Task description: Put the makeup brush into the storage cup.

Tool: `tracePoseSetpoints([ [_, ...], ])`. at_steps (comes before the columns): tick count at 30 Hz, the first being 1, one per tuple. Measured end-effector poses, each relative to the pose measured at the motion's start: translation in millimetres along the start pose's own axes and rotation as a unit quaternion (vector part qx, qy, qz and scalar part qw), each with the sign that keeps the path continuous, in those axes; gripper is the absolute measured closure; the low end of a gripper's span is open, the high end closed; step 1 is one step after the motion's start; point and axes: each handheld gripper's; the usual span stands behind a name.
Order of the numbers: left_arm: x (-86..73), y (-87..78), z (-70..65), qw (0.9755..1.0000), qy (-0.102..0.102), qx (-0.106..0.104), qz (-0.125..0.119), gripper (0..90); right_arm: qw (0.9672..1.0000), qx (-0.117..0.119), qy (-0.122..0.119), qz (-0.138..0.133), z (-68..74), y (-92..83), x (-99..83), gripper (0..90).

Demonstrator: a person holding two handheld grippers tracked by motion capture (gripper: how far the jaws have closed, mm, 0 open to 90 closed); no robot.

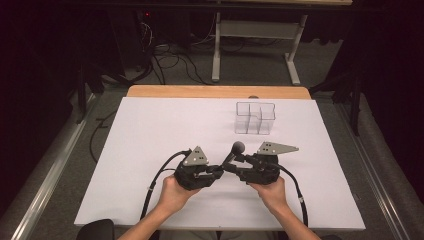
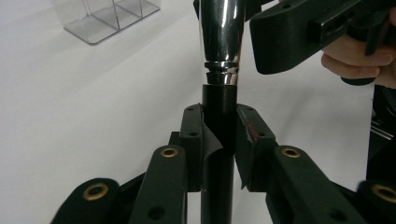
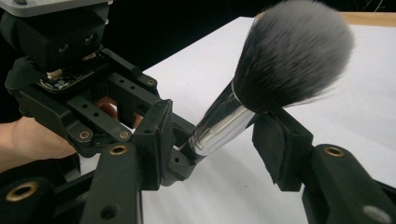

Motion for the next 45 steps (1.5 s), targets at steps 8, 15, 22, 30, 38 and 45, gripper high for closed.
tracePoseSetpoints([
  [8,-0.1,0.5,-1.3,1.0000,0.003,0.001,0.001,74.1,1.0000,0.007,0.007,-0.001,-0.5,0.0,-0.1,53.0],
  [15,-0.3,1.5,-1.5,1.0000,0.004,0.001,0.002,74.1,0.9999,0.010,0.012,-0.002,-1.0,0.3,-0.2,56.1],
  [22,-0.6,1.9,-2.8,0.9999,0.009,0.003,0.006,74.1,0.9998,0.010,0.019,0.001,-2.5,-0.4,-0.4,63.3],
  [30,-1.1,3.9,-6.1,0.9996,0.027,0.005,0.010,73.8,0.9995,0.026,0.016,-0.005,-1.4,-2.7,0.9,71.4],
  [38,-1.2,1.6,-7.6,0.9995,0.030,-0.003,0.000,73.2,0.9992,0.038,0.010,-0.004,1.8,-4.8,4.4,72.8],
  [45,-1.1,-1.2,-5.3,0.9997,0.010,-0.014,-0.014,51.8,0.9996,0.026,-0.008,-0.006,4.1,-10.6,9.6,72.9],
])
Point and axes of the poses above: each handheld gripper's, and its own axes: y roughly forward along the jaws, x roughly out of its top, z roughly to its left, and after that the axes turned 7 degrees about -x, right-handed
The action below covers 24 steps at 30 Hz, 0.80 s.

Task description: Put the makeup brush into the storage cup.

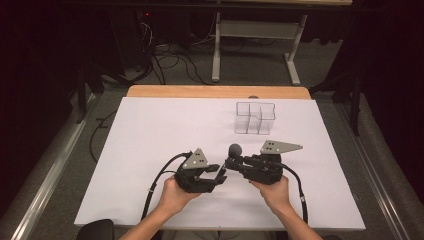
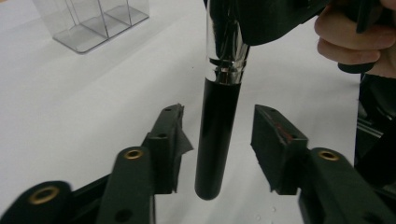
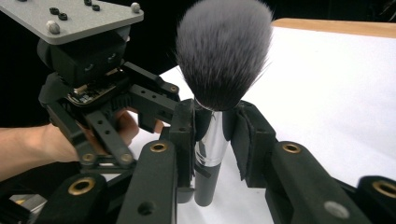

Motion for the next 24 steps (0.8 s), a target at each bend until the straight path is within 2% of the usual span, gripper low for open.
tracePoseSetpoints([
  [4,0.3,-3.2,1.3,0.9998,-0.009,0.012,-0.013,39.0,0.9999,-0.012,-0.003,-0.004,-3.7,-6.2,1.9,73.0],
  [6,0.9,-7.1,3.1,0.9994,-0.015,0.018,-0.024,36.0,0.9998,-0.017,-0.007,-0.005,-3.9,-9.5,2.9,72.9],
  [9,1.4,-12.5,6.3,0.9989,-0.022,0.021,-0.037,33.3,0.9996,-0.024,-0.011,-0.005,-5.8,-13.0,4.0,72.9],
  [12,1.4,-18.7,7.0,0.9984,-0.016,0.026,-0.047,31.9,0.9995,-0.027,-0.013,-0.007,-6.7,-15.7,5.5,73.0],
  [15,2.0,-25.3,5.7,0.9975,-0.008,0.046,-0.054,29.1,0.9994,-0.031,-0.014,-0.010,-6.9,-18.3,7.5,73.0],
  [19,1.3,-38.4,8.3,0.9965,-0.013,0.058,-0.059,29.1,0.9992,-0.034,-0.019,-0.007,-6.3,-18.5,7.9,72.9],
  [22,0.0,-50.6,12.3,0.9948,-0.023,0.069,-0.072,29.0,0.9991,-0.036,-0.022,-0.002,-5.7,-18.2,7.7,73.0],
  [24,-1.7,-58.6,15.1,0.9931,-0.026,0.080,-0.081,28.7,0.9987,-0.041,-0.032,0.002,-5.0,-19.0,8.5,73.0],
])
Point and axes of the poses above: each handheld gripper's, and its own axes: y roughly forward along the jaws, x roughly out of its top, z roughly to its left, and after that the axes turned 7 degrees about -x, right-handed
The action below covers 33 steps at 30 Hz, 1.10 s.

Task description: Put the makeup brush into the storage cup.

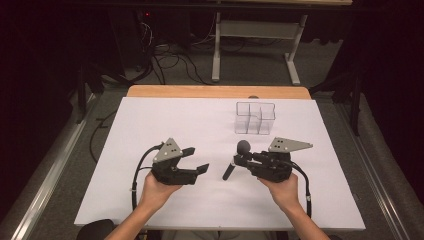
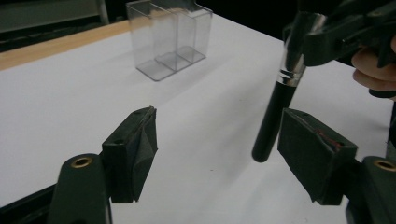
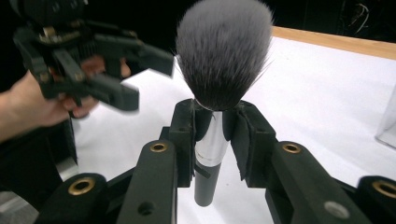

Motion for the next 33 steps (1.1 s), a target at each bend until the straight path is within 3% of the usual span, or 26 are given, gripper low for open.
tracePoseSetpoints([
  [11,-8.2,-40.8,26.7,0.9978,-0.030,0.048,-0.036,26.6,0.9998,-0.019,-0.008,0.008,-8.6,-8.7,2.6,72.9],
  [15,-15.3,-49.0,26.5,0.9962,-0.014,0.081,-0.031,25.5,0.9996,-0.027,-0.009,0.008,-9.8,-13.3,5.4,73.0],
  [18,-23.3,-52.9,29.4,0.9953,-0.024,0.088,-0.032,25.2,0.9992,-0.032,-0.014,0.017,-10.8,-16.5,7.4,73.0],
  [20,-32.3,-57.2,36.4,0.9928,-0.042,0.104,-0.042,25.2,0.9990,-0.035,-0.017,0.019,-12.4,-18.1,8.9,72.9],
  [21,-32.3,-57.2,36.4,0.9928,-0.042,0.104,-0.042,25.2,0.9990,-0.035,-0.017,0.019,-12.4,-18.1,8.9,72.9],
  [25,-41.5,-62.8,46.2,0.9886,-0.066,0.124,-0.055,25.2,0.9989,-0.040,-0.019,0.017,-14.7,-25.1,13.7,72.9],
  [28,-44.5,-64.3,45.5,0.9875,-0.060,0.132,-0.062,26.2,0.9986,-0.045,-0.019,0.018,-16.3,-29.1,14.6,72.9],
  [30,-48.8,-63.7,43.3,0.9871,-0.043,0.143,-0.058,26.3,0.9982,-0.050,-0.024,0.022,-18.3,-31.4,15.1,72.9],
  [33,-51.5,-63.9,44.2,0.9871,-0.046,0.142,-0.058,26.5,0.9977,-0.058,-0.024,0.027,-21.3,-35.0,16.1,72.9],
])
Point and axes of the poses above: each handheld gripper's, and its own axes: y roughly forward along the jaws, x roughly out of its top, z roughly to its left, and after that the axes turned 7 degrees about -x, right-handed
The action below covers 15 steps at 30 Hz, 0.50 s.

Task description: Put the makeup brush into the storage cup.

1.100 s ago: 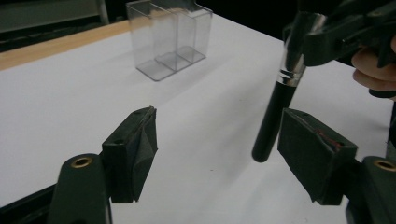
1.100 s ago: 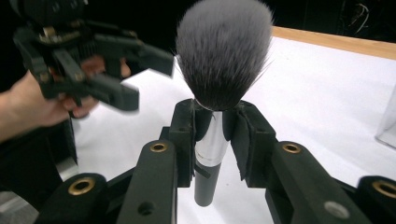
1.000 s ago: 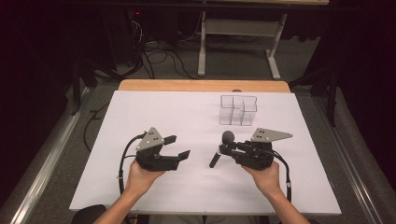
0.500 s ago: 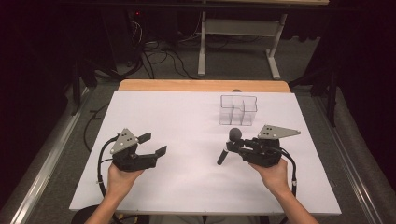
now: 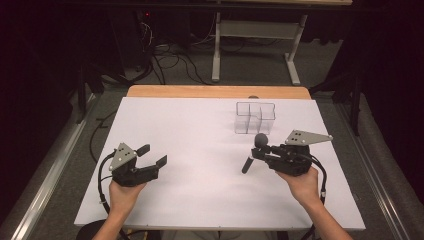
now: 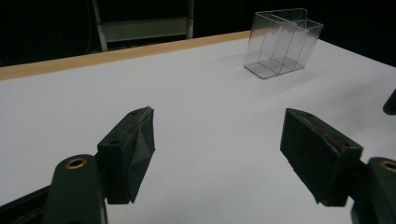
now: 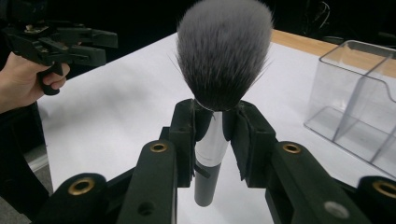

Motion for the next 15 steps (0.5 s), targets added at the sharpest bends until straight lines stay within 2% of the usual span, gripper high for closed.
tracePoseSetpoints([
  [8,-9.1,-1.4,7.5,0.9998,-0.016,0.014,0.006,26.6,0.9998,-0.015,0.000,0.010,-4.9,-5.0,4.3,72.9],
  [15,-10.2,1.5,5.7,0.9996,-0.019,0.018,0.005,27.3,0.9996,-0.024,0.010,0.009,-10.1,-4.5,9.8,72.9],
])
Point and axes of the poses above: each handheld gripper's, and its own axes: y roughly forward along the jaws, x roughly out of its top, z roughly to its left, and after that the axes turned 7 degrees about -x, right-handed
